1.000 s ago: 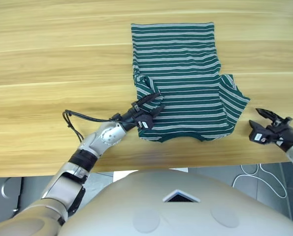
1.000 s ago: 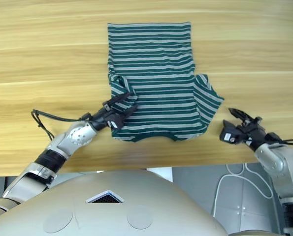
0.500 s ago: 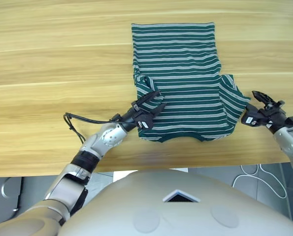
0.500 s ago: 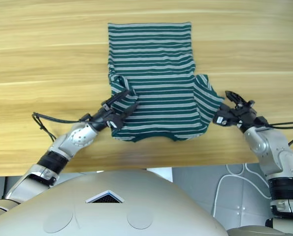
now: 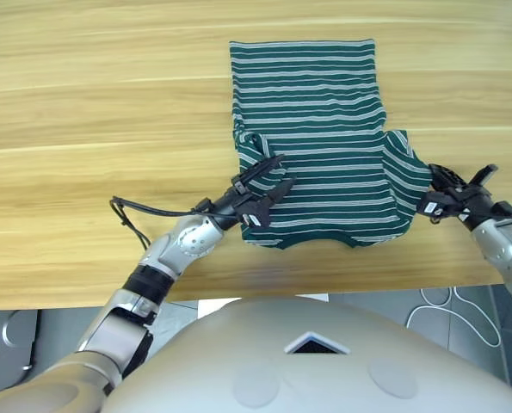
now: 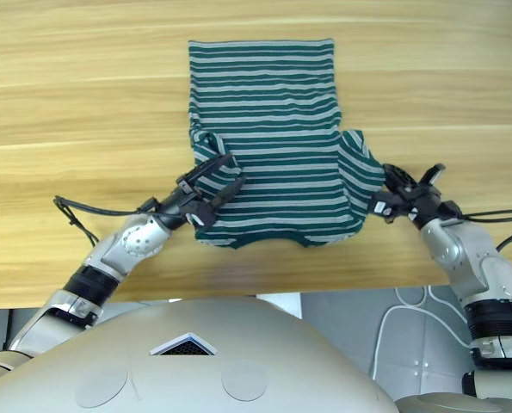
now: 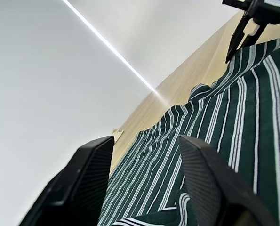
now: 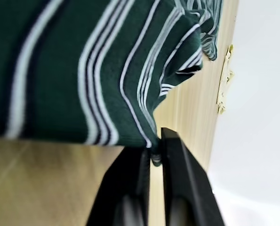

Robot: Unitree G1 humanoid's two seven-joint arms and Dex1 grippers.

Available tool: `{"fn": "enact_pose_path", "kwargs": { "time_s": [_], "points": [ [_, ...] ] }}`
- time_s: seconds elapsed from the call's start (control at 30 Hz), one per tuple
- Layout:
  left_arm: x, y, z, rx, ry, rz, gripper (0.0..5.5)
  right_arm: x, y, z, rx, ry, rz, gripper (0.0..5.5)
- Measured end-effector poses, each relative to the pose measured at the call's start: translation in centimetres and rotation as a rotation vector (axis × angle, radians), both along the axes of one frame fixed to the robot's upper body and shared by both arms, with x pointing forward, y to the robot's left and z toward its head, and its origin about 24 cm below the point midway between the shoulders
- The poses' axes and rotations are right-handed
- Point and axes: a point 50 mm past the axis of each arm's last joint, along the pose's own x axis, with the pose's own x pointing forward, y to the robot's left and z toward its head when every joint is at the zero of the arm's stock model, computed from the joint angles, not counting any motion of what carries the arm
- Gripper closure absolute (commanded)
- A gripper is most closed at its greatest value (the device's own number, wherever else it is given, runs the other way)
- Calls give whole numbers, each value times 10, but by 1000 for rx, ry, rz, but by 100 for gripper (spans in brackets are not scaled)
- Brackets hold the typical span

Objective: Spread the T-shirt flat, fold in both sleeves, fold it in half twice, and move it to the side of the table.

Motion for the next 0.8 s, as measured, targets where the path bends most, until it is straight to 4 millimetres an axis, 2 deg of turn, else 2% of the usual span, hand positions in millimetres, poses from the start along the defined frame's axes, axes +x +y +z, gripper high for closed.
{"fn": "enact_pose_path", "kwargs": {
  "time_s": [0.17, 0.53, 0.8],
  "points": [
    [1, 4, 9, -40, -28, 18, 295, 3, -1, 1, 7, -37, -7, 548],
    [1, 6, 9, -42, -23, 26, 295, 5, 6, 6, 22, -101, -4, 548],
    [-1, 7, 3, 3, -19, 16, 295, 17, 38, 35, 122, -240, 83, 548]
  ]
}}
